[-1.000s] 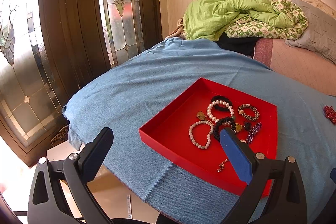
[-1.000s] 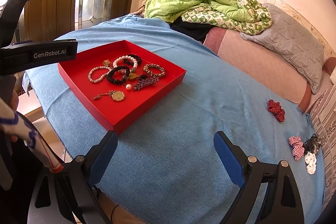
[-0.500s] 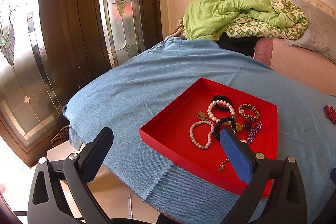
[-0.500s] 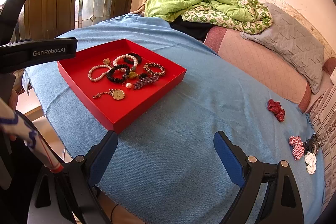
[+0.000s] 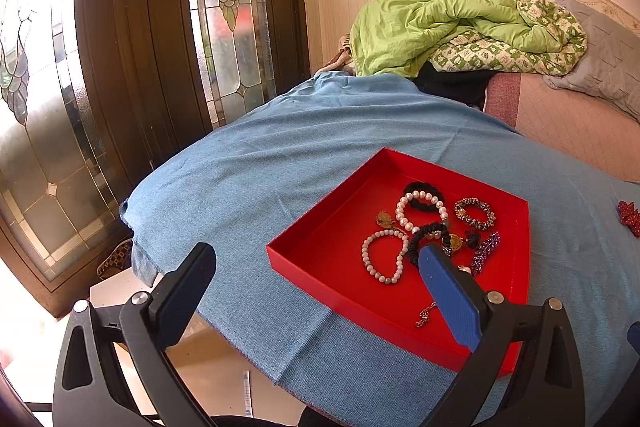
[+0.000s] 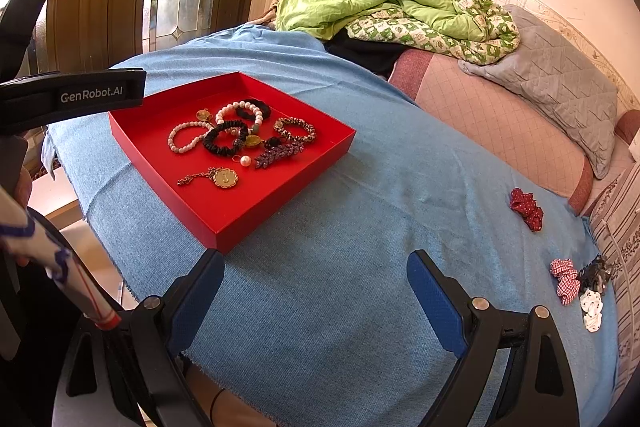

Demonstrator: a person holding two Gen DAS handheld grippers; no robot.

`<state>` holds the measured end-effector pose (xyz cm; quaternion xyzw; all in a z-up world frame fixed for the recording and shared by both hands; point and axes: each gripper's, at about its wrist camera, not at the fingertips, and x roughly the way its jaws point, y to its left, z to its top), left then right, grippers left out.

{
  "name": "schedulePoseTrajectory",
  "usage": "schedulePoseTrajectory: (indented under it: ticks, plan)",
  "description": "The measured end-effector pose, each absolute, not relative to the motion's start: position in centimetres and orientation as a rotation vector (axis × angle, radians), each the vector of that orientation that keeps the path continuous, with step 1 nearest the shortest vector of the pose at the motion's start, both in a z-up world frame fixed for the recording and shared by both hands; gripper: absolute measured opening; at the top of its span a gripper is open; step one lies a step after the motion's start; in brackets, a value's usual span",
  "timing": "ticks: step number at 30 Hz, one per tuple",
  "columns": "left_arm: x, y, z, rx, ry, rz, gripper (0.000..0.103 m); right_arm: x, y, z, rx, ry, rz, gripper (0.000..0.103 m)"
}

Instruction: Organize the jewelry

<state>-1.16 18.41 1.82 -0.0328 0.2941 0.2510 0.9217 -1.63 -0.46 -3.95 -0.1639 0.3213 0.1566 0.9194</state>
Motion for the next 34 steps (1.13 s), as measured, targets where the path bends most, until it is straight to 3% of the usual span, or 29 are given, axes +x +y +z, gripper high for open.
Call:
schedulePoseTrajectory:
  ticks: [34]
  plan:
    - [-0.8,17.5,1.6,0.023,0.638,0.51,0.101,-1.4,-2.1,-3.5,-0.275,0.682,0.299,0.095]
